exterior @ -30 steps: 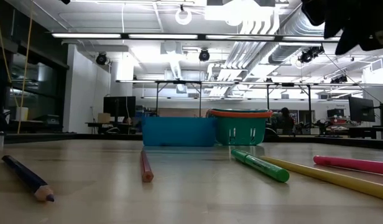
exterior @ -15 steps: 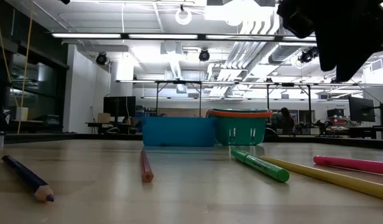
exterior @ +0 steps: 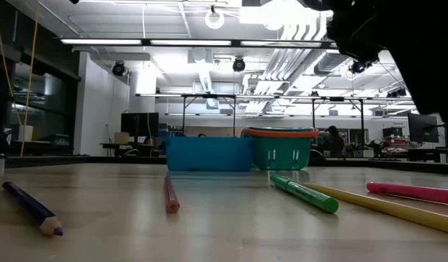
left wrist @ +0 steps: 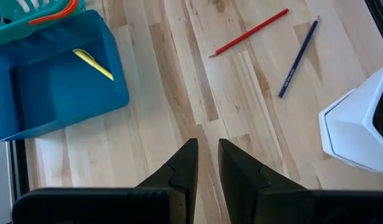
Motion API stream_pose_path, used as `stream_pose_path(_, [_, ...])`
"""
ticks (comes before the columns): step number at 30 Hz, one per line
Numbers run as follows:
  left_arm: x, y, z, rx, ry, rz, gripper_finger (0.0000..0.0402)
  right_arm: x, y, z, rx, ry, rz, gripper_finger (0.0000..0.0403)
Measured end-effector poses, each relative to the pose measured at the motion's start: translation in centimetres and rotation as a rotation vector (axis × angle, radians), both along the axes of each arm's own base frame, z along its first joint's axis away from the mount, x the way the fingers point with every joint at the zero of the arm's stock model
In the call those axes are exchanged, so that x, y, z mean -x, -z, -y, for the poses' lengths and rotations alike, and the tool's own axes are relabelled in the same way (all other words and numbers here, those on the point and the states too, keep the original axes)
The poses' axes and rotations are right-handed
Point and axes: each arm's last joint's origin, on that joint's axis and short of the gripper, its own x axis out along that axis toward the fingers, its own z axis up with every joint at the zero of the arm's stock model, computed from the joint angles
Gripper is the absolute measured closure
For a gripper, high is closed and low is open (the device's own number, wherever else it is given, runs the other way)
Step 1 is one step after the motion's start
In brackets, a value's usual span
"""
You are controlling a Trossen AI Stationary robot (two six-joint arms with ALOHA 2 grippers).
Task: Sort pens & pencils
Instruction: Put the pink pen into the blue bin
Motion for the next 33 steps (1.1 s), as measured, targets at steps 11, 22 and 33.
stream_pose_path(11, [0.0,0.0,0.0,-0.007,0.012,0.000,0.0350,-0.1,1.0,-0.6,0.003,0.039,-0.020,0.0290])
stream_pose_path(22, [0.0,0.0,0.0,-0.007,0.012,-0.001,0.0351,-0.6,2.9,-0.8,0.011,0.013,-0.066,0.0290])
stream_pose_path(33, [0.0,0.0,0.0,-0.007,0.012,-0.001,0.0351,-1.7,3.4,0.9,0.023,0.030,-0.080,0.0290])
